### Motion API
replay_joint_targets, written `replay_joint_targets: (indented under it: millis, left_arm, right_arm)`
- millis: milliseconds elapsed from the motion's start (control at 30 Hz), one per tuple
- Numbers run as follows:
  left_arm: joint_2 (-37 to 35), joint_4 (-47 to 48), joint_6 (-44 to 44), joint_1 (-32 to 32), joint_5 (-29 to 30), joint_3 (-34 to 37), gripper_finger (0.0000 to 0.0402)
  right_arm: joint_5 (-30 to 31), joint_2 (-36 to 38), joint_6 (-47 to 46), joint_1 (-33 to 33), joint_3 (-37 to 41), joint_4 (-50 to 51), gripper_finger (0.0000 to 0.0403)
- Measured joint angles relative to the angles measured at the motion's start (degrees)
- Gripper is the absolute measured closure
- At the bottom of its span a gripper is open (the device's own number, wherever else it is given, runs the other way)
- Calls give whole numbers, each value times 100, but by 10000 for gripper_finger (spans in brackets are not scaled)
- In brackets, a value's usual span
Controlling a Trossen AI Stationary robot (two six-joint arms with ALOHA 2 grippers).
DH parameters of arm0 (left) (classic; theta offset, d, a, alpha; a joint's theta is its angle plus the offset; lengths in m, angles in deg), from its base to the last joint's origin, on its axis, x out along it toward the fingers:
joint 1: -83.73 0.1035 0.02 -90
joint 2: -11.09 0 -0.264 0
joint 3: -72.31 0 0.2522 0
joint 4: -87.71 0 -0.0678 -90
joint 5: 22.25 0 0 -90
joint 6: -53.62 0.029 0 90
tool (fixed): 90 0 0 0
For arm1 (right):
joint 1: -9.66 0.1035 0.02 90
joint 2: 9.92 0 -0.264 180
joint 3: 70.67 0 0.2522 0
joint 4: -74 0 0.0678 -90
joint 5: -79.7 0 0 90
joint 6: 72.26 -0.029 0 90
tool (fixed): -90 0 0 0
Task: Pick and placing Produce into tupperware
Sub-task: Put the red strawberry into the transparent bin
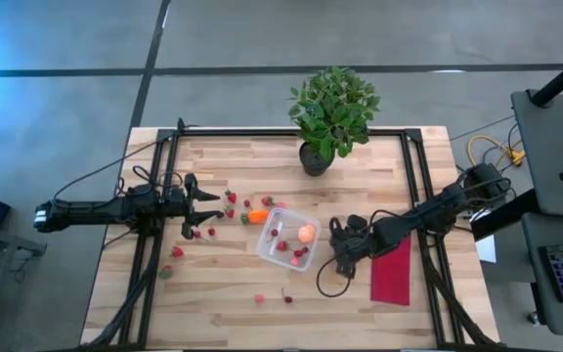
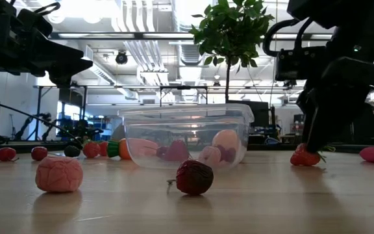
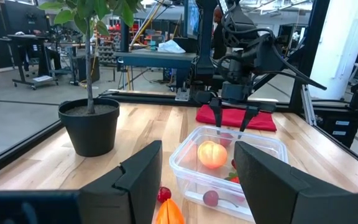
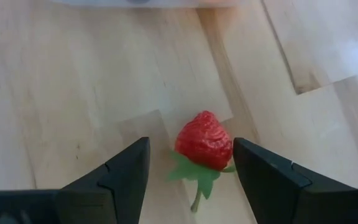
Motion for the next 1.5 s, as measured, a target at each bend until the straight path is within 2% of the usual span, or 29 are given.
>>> replay_joint_targets:
  millis: [133,967,1067,1500]
  left_arm:
    - [1,0,0,1,0,0,214]
    - [0,2,0,0,0,0,214]
    - [1,1,0,1,0,0,214]
    - [2,0,0,1,0,0,214]
  right_arm:
    - [223,0,2,-51,0,-4,179]
    - [202,-184,46,-149,7,150,183]
    - [398,-183,70,-149,7,328,193]
    - [580,-170,171,-149,-15,363,276]
